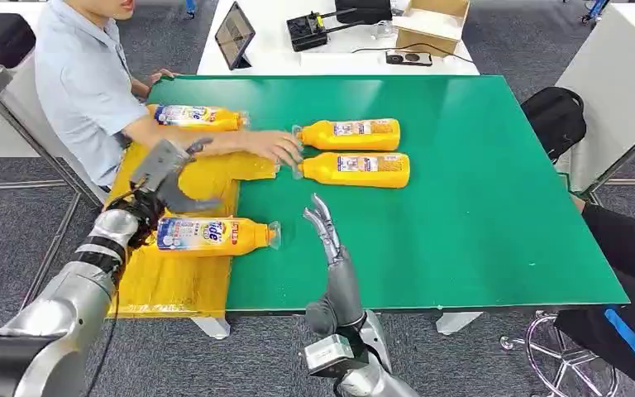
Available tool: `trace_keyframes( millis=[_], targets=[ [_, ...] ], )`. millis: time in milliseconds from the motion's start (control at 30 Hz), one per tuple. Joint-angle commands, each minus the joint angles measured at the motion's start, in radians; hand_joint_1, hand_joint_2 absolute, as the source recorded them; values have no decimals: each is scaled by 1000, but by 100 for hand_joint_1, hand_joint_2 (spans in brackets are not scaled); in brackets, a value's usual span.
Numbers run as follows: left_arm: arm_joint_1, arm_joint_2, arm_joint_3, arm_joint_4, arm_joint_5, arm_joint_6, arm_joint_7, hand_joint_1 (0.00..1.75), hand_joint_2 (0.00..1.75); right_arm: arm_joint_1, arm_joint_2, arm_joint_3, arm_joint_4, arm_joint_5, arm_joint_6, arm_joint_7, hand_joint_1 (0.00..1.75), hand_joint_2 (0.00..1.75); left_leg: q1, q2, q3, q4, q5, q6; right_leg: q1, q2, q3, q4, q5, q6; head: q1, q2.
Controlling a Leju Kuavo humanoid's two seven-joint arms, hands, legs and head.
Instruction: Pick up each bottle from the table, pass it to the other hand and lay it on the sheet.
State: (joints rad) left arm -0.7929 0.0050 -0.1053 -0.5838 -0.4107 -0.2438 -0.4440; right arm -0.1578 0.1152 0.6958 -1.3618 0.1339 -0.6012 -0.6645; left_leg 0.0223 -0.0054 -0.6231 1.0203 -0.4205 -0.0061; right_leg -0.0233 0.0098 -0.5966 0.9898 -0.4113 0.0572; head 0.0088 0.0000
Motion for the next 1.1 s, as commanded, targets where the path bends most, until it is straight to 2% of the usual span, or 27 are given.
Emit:
trace_keyframes(
  millis=[33,67,133,167,233,300,333,400,433,467,500,533,600,700,800,900,967,1100],
  targets=[
    [273,-55,155,-499,343,93,7,0,175,10,-53,-33,-43,110,-97,-34,0,175,-1,1,2,-1,-1,1,0,1,1,-1,-1,-1,0,0],
    [273,-55,155,-499,343,93,7,0,175,10,-53,-33,-43,110,-97,-34,0,175,0,2,3,-1,-2,1,1,0,2,-1,-1,-2,0,0],
    [368,-61,138,-619,388,155,-10,0,175,45,-56,-103,-46,166,-97,-3,0,175,0,1,2,0,-1,2,1,-1,2,-1,-1,-2,-1,0],
    [439,-60,132,-693,400,189,-33,0,175,61,-23,-168,14,186,-80,-34,0,175,0,0,3,-1,-2,2,1,-1,3,-2,-1,-2,0,0],
    [595,-69,125,-849,434,231,-47,0,175,73,-55,-230,75,172,-85,-34,0,175,-1,4,8,-4,-2,2,0,3,7,-5,-1,-2,-1,0],
    [710,-79,120,-945,452,267,-67,0,175,97,-51,-327,76,205,-7,-34,0,175,-1,6,8,-4,-3,3,0,4,7,-6,-1,-2,-1,0],
    [716,-80,119,-947,453,268,-69,0,175,98,-53,-330,73,205,-4,-34,0,175,-2,7,11,-6,-4,3,-1,5,9,-7,-1,-2,-1,0],
    [713,-82,121,-950,453,277,-71,0,175,98,-42,-345,91,212,2,-34,0,175,-1,2,4,-2,-3,2,0,1,4,-3,-2,-2,-1,0],
    [718,-80,118,-954,452,279,-72,0,175,100,-38,-355,90,222,9,-34,0,175,-1,4,6,-2,-5,2,0,2,5,-3,-3,-3,-1,0],
    [757,-95,126,-992,441,311,-101,0,175,102,-47,-383,112,334,-10,42,0,175,-1,1,1,-1,-3,2,0,-1,0,-2,-2,-2,0,0],
    [819,-106,123,-1051,435,326,-115,0,175,116,-61,-426,93,360,8,60,0,175,0,0,2,-1,-4,2,1,-2,2,-3,-3,-2,0,0],
    [886,-134,132,-1120,437,347,-144,0,175,117,-90,-464,115,505,11,167,0,175,0,0,1,-1,-4,2,1,-1,1,-4,-3,-2,-1,0],
    [951,-149,127,-1194,448,352,-153,0,175,120,-114,-517,127,574,40,210,0,175,-1,3,4,-2,-5,3,0,2,4,-5,-3,-2,-1,0],
    [991,-149,103,-1267,428,367,-157,0,175,115,-127,-573,145,707,71,292,0,175,-1,2,2,-1,-6,3,0,1,2,-4,-3,-2,-1,0],
    [986,-139,64,-1279,371,376,-157,0,175,97,-131,-596,171,718,96,316,0,175,-1,-1,-2,0,-4,2,0,-2,-1,-3,-3,-1,0,0],
    [979,-137,49,-1274,338,388,-150,0,175,76,-137,-601,196,729,127,348,0,175,0,0,0,-1,-4,3,1,-1,1,-3,-3,-2,-1,0],
    [959,-129,27,-1248,311,388,-139,0,175,40,-142,-594,259,729,180,370,0,175,-1,1,-1,-1,-4,3,0,0,-1,-3,-2,-2,-1,0],
    [919,-116,-15,-1190,285,381,-105,0,175,-36,-142,-593,376,740,197,374,0,175,0,1,-1,-1,-3,2,0,0,-1,-3,-1,-2,-1,0]
  ],
)
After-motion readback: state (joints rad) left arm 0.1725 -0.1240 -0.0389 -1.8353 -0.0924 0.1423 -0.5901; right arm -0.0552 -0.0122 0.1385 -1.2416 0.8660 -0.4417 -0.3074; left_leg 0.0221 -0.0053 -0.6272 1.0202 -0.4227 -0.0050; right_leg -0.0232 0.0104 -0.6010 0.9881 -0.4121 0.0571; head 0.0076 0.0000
